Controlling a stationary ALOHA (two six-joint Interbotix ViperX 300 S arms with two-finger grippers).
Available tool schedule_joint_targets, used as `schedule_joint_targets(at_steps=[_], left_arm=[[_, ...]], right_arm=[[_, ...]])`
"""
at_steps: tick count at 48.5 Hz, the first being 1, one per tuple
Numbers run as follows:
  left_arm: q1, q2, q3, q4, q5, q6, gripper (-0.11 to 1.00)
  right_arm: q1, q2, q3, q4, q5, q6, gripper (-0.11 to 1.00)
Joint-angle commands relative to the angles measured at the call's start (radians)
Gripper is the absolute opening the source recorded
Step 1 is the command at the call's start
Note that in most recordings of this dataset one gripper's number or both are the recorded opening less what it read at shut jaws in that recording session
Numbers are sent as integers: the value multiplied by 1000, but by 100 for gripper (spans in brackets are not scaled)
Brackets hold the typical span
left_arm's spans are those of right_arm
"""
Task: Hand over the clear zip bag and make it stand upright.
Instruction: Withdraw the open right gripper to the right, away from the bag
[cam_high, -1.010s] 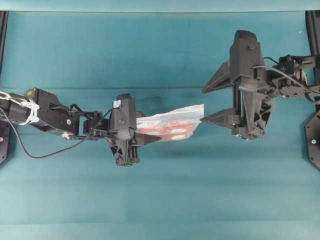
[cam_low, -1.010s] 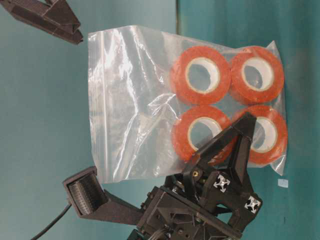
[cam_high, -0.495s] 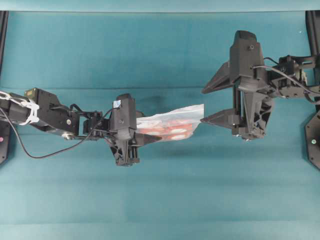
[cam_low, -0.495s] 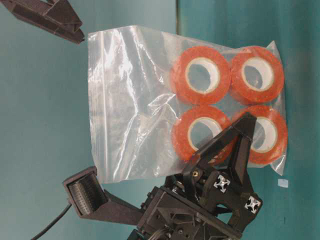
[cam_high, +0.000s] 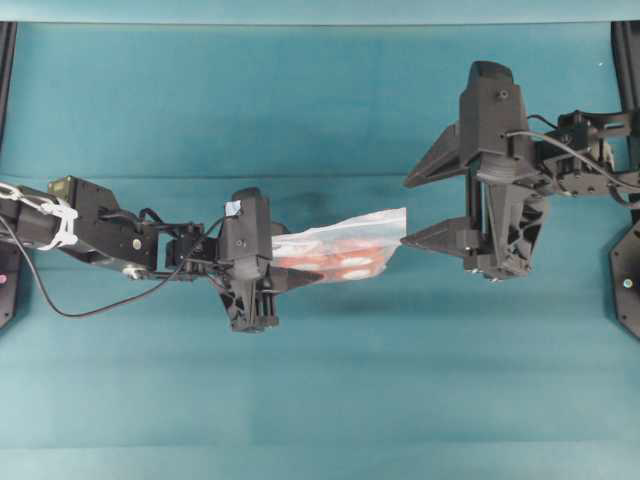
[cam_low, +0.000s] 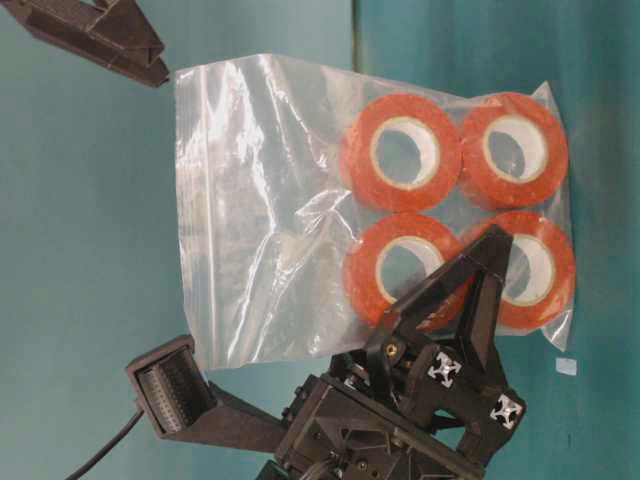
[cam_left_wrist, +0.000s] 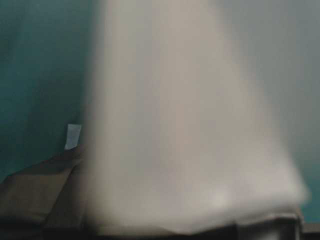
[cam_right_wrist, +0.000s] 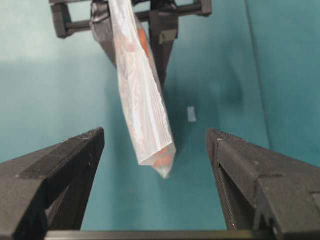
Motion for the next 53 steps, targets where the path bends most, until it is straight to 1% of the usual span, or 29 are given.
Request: schedule_joint_targets(at_steps=[1, 53], left_arm=[[-11, -11, 0, 2, -2, -2, 24], [-11, -11, 2, 2, -2, -3, 24]], right_arm=[[0, -15, -8, 3, -11, 9, 85], [5, -15, -8, 3, -23, 8, 85]])
